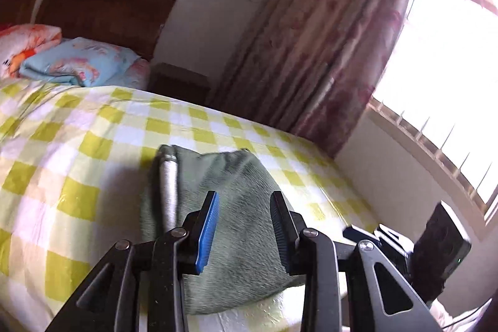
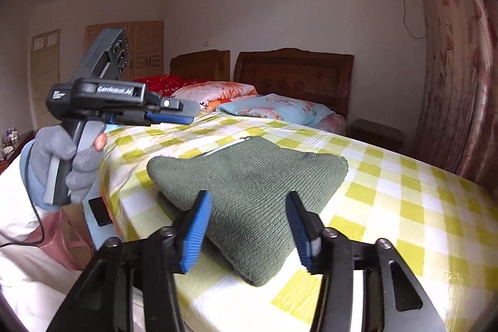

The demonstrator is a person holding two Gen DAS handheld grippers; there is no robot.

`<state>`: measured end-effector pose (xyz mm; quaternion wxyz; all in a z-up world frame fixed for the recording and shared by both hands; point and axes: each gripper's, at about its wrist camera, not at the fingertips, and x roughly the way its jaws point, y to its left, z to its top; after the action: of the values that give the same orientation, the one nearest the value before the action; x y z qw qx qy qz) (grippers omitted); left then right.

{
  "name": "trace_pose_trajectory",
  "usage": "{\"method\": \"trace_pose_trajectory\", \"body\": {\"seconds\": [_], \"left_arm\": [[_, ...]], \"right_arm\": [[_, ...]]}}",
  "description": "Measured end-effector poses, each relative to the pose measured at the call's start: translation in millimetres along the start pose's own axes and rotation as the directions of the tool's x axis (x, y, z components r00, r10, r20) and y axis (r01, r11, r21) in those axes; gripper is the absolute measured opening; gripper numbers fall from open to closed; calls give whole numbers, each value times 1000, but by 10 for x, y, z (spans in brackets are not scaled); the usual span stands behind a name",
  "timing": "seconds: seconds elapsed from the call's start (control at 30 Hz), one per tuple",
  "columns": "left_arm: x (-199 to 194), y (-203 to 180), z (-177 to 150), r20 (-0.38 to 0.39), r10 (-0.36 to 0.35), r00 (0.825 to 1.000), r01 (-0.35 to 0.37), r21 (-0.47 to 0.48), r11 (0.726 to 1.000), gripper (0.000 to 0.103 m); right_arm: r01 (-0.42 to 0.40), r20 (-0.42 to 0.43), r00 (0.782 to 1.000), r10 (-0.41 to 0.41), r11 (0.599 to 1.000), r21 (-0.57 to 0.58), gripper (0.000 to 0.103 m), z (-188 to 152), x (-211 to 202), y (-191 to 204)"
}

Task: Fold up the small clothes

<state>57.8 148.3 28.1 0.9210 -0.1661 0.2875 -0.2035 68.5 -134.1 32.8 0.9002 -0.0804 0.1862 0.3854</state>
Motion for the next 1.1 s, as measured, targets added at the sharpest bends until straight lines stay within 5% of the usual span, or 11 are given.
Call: {"method": "trace_pose_trajectory", "body": {"seconds": [0.03,0.17,0.27,0.37,0.57,0.67,0.77,0.93,1.0,1.1], "left_arm": [[74,-82,-43,-27,16,1000,-16,33,999,33],[394,117,-279,-113,163,980,-162,23,987,33],[364,359,-380,-96,93,991,-101,-76,992,25],[350,445,-365,-103,54,993,-66,-113,991,25],[362,375,-379,-94,75,993,-83,-87,993,25],[344,388,-379,-92,74,993,-83,-93,992,25],[332,381,-381,-91,74,993,-82,-87,993,25],[341,334,-388,-88,91,992,-97,-68,993,25],[348,317,-385,-90,101,991,-108,-66,992,25],[373,255,-382,-102,137,985,-141,-33,990,25]], "right_arm": [[22,-12,1000,-22,1000,-5,0,29,45,0],[14,-100,995,-14,1000,-2,0,-40,320,-1],[8,-158,987,-28,992,-130,0,-182,543,192],[-12,-207,978,-14,993,-121,0,-81,537,170],[34,-118,992,-50,991,-129,0,67,435,174],[-29,-226,974,-15,981,-193,0,-110,756,329],[-7,-220,974,-48,970,-244,0,-68,765,425],[38,-116,991,-69,967,-252,0,33,594,420],[-28,-225,974,-27,971,-237,0,-66,766,441],[-29,-220,975,-26,970,-241,0,-115,789,447]]}}
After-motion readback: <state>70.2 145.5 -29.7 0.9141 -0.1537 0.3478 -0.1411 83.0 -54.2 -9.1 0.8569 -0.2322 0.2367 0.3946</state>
